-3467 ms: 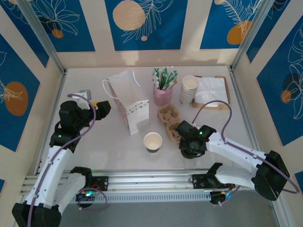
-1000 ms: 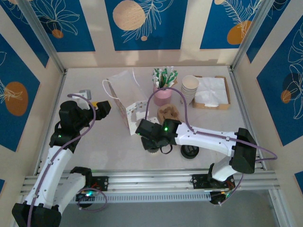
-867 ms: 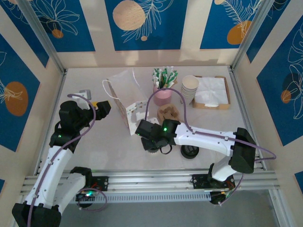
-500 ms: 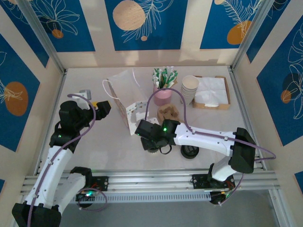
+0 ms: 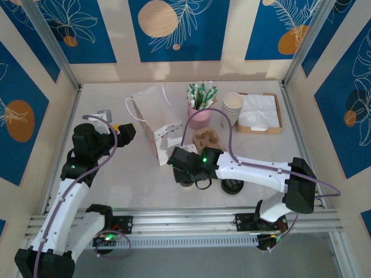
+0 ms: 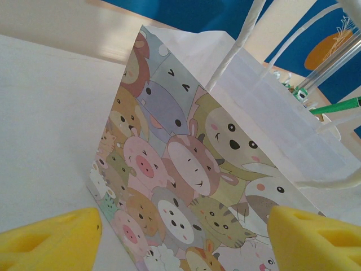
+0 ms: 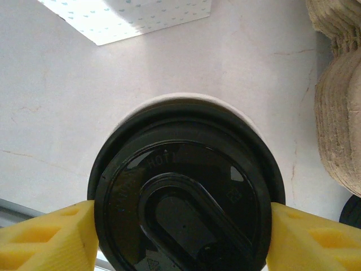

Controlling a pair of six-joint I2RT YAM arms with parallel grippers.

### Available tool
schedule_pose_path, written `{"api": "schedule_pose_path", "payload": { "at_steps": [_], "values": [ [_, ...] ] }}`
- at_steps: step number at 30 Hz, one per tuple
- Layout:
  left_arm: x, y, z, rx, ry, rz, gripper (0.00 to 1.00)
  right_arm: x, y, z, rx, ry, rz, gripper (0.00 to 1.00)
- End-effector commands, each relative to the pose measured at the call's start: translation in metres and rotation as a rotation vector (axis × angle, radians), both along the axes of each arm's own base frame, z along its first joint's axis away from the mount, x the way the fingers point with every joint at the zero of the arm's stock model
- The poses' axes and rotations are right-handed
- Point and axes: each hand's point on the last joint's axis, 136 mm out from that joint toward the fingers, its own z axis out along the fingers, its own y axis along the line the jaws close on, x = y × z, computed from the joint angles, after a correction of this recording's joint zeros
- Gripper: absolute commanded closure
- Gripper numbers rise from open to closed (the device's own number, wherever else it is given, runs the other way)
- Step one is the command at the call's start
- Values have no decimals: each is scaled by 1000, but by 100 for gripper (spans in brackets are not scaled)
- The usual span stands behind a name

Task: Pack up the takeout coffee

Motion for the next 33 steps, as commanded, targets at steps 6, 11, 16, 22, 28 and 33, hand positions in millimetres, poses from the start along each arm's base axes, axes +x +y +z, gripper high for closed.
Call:
{"api": "schedule_pose_path", "payload": {
  "at_steps": [6, 11, 16, 22, 28, 33],
  "values": [
    [-2, -1, -1, 7, -4, -7, 23, -6, -8, -16, -25, 53, -33, 30],
    [-2, -1, -1, 6, -5, -9, 23, -7, -10, -23, -63, 69, -43, 30],
    [-2, -1, -1, 6, -5, -7, 23, -7, -8, -29, -89, 87, -46, 30],
    [-2, -1, -1, 6, -6, -7, 23, -11, -7, -41, -97, 141, -76, 30],
    [-2, -1, -1, 6, -7, -9, 23, -13, -15, -50, -140, 171, -114, 30],
    [-2, -1, 0, 6, -8, -9, 23, -14, -20, -55, -196, 187, -118, 30]
  ]
}}
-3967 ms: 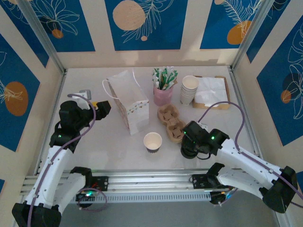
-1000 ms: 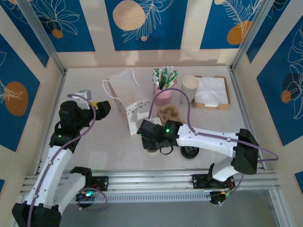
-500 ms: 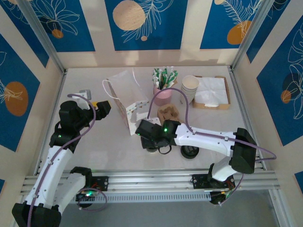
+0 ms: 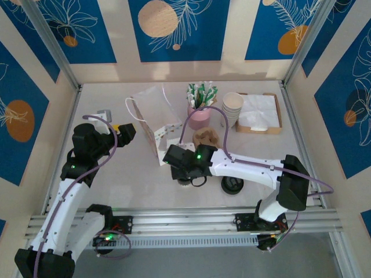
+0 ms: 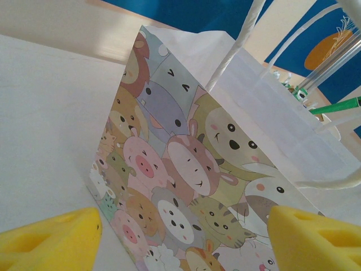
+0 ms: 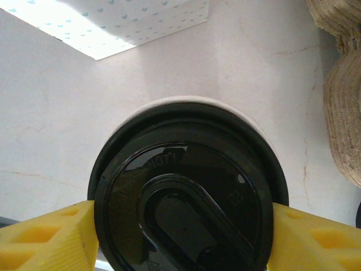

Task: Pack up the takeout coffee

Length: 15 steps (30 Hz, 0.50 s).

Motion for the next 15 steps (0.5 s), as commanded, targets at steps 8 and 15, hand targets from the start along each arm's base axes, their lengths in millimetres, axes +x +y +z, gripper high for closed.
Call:
{"api": "schedule_pose_path", "payload": {
  "at_steps": [8, 15],
  "values": [
    [-2, -1, -1, 6, -5, -8, 23, -17, -23, -31, -152, 99, -27, 30],
    [-2, -1, -2, 7, -3, -7, 23, -11, -17, -14, -70, 48, -29, 30]
  ]
}}
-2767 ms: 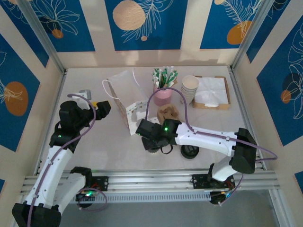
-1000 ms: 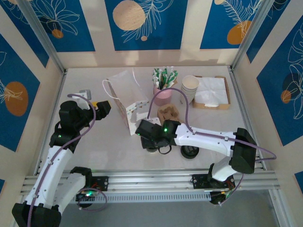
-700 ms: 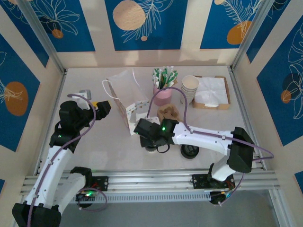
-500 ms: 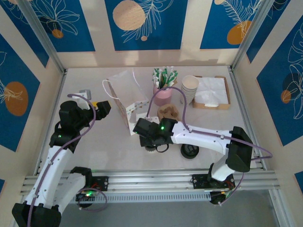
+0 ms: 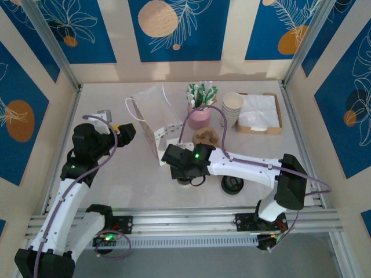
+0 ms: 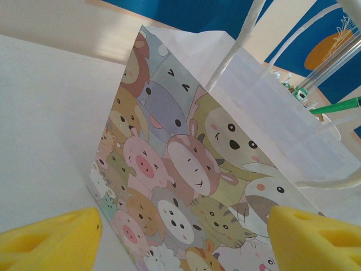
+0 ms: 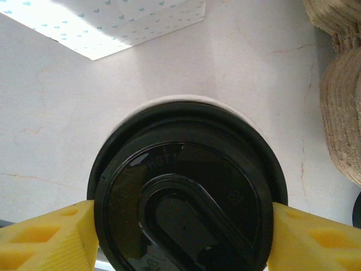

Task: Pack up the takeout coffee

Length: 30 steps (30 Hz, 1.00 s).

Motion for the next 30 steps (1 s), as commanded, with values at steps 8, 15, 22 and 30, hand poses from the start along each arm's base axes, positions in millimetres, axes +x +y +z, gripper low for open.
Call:
{"api": "schedule_pose_path", "payload": {
  "at_steps": [8, 15, 22, 30],
  "values": [
    [-1, -1, -2, 7, -1, -7, 23, -7, -13, -9, -19, 26, -14, 30],
    [-1, -1, -3, 9, 0, -6, 23, -5, -8, -6, -13, 23, 3, 30],
    [-1, -1, -3, 10, 0, -5, 23, -3, -3, 0, 4, 13, 14, 30],
    [-1, 0, -4, 11, 1, -5, 23, -3, -1, 9, 17, -5, 25, 30]
  ]
}}
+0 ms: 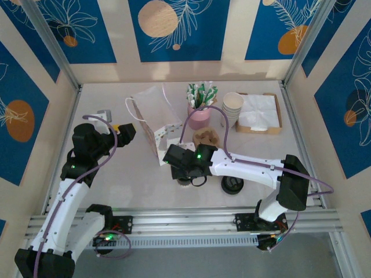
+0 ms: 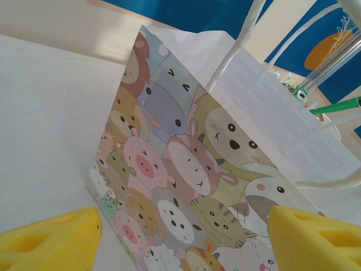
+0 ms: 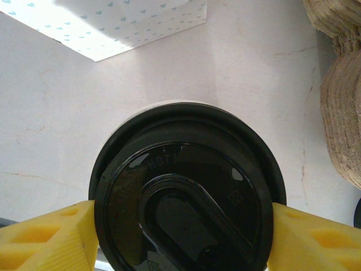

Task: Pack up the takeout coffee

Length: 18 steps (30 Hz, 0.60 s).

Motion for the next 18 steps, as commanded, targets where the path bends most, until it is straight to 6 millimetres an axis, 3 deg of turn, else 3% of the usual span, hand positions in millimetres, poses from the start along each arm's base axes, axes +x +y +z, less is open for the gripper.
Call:
{"api": "schedule_pose_path", "payload": {
  "at_steps": [1, 18],
  "values": [
    [-1, 0, -3, 11, 0, -4, 23, -3, 0, 10, 5, 0, 14, 30],
    [-1, 0, -3, 14, -2, -2, 23, -5, 7, 45, 96, -71, 63, 30]
  ]
}}
